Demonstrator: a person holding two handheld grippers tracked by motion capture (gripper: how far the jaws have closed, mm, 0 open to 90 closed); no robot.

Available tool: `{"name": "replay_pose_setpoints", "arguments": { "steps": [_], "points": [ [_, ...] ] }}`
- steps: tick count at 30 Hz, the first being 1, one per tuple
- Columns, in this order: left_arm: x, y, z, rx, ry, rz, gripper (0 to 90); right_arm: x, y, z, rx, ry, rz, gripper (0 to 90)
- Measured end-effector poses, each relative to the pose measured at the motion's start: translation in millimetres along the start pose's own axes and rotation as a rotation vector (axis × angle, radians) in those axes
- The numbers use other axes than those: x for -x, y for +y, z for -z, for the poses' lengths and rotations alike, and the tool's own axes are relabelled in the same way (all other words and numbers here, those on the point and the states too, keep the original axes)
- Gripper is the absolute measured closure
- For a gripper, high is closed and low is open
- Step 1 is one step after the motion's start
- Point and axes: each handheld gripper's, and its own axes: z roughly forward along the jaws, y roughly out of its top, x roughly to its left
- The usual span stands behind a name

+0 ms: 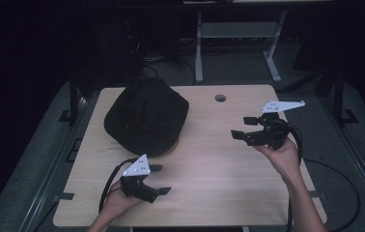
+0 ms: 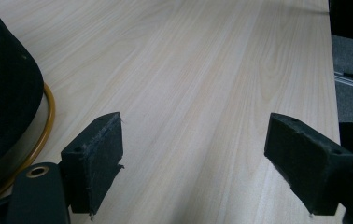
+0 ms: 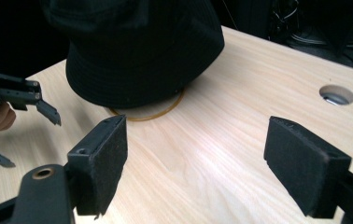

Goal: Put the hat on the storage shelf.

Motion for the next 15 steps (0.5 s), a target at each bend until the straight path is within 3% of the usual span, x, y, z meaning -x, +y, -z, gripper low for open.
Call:
{"name": "replay_pose_setpoints", "arguments": {
  "steps": [9,15],
  "points": [
    [0.2,-0.8,-0.2,0.006,0.002,0.007,19.0,3.1,-30.0,2.1,-0.025,-0.013,-0.027,19.7],
    [0.0,-0.7,0.5,0.018,0.000,0.010,18.8,-3.6,-51.7,7.5,-0.018,-0.036,-0.042,19.7]
  ]
}}
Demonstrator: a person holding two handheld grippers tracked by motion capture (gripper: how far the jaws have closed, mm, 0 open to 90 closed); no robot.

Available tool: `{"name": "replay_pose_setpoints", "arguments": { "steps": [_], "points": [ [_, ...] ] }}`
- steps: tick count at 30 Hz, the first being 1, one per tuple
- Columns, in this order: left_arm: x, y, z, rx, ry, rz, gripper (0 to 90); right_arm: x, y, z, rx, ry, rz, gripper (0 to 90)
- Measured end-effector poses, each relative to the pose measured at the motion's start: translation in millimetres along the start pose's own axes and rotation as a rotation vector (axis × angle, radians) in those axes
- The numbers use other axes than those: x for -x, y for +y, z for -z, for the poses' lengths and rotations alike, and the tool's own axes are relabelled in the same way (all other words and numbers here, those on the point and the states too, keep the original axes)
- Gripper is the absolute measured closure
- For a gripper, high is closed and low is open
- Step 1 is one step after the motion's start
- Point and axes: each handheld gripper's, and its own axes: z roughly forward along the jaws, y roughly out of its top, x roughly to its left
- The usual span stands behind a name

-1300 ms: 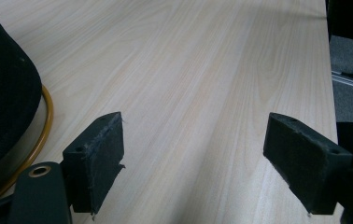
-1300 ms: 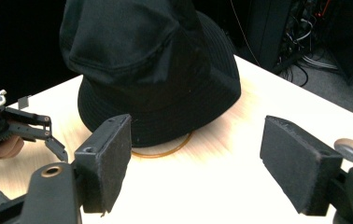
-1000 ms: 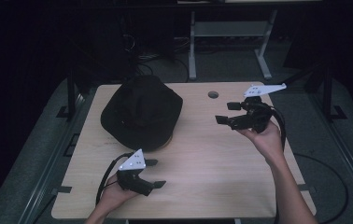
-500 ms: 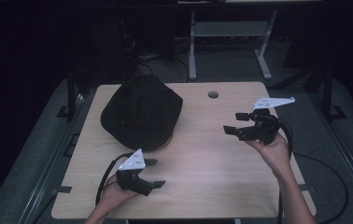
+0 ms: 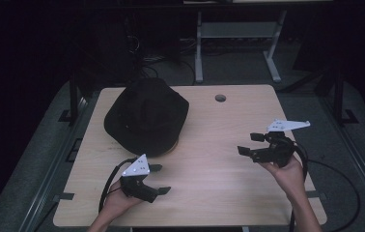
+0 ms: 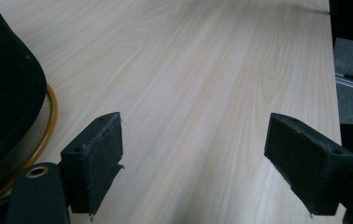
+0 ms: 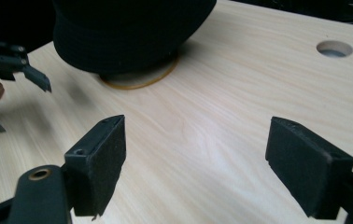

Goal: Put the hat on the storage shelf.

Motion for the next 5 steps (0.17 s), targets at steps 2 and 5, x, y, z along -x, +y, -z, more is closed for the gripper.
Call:
{"name": "replay_pose_setpoints", "arguments": {
  "steps": [2,5],
  "points": [
    [1.0,0.5,0.3,-0.006,-0.003,-0.003,18.8,-5.0,-7.3,3.7,0.010,-0.007,0.002,19.3],
    [1.6,1.0,0.0,-0.008,-0.005,-0.013,18.8,-15.0,-19.9,11.1,0.028,-0.032,0.026,18.7]
  ]
}}
